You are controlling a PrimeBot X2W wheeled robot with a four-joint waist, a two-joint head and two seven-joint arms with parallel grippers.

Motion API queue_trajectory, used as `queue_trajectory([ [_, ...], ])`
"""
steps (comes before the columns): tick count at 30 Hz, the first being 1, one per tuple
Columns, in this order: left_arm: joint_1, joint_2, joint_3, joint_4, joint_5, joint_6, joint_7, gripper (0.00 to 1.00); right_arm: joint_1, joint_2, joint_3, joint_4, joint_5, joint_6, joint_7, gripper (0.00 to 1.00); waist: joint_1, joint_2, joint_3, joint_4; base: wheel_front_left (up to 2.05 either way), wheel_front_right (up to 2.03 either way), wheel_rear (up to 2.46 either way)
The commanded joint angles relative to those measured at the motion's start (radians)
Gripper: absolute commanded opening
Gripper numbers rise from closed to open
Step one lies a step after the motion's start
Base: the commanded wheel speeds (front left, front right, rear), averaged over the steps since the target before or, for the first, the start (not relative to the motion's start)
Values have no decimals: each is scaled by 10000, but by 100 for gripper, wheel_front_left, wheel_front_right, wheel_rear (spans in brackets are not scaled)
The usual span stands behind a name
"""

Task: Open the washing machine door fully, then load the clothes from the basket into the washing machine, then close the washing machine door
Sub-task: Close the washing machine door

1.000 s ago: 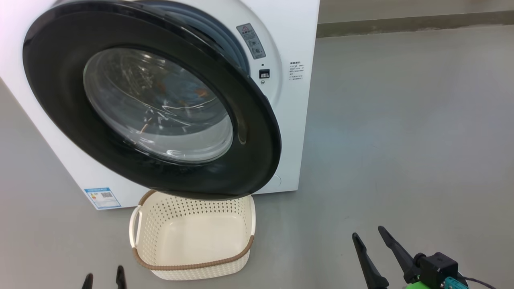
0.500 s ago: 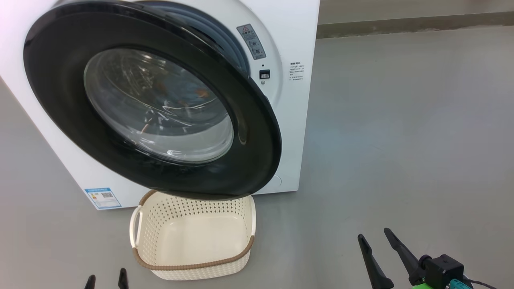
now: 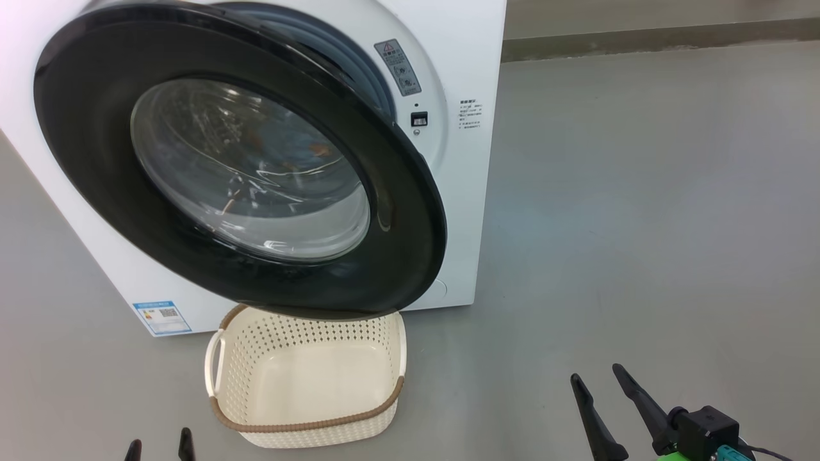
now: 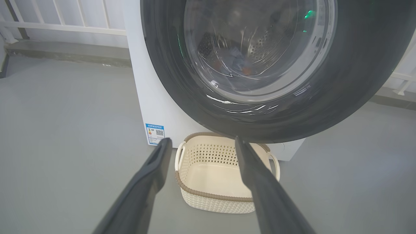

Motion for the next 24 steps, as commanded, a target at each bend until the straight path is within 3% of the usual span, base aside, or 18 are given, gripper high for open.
queue_trajectory([
  [1, -288, 36, 328, -244, 35, -11, -93, 100, -198, -89, 216, -252, -157, 16, -51, 100, 0, 0, 6, 0, 0, 0, 0],
  [6, -290, 34, 245, -244, -69, 66, -93, 100, -186, -48, 90, -234, -220, 16, -51, 98, 0, 0, 23, 13, 0, 0, 0],
  [7, -288, 34, 233, -244, -82, 76, -93, 100, -186, -32, 52, -245, -226, 16, -51, 82, 0, 0, 25, 15, 0, 0, 0],
  [8, -284, 33, 221, -245, -86, 85, -93, 100, -184, -15, 20, -258, -234, 16, -51, 47, 0, 0, 28, 18, 0, 0, 0],
  [11, -270, 33, 196, -259, -84, 115, -93, 100, -188, 14, -20, -256, -246, 16, -51, 0, 0, 0, 38, 22, 0, 0, 0],
  [24, -238, 32, 115, -288, -92, 156, -93, 100, -228, 17, -129, -238, -236, 16, -51, 0, 0, 0, 142, 86, 0, 0, 0],
])
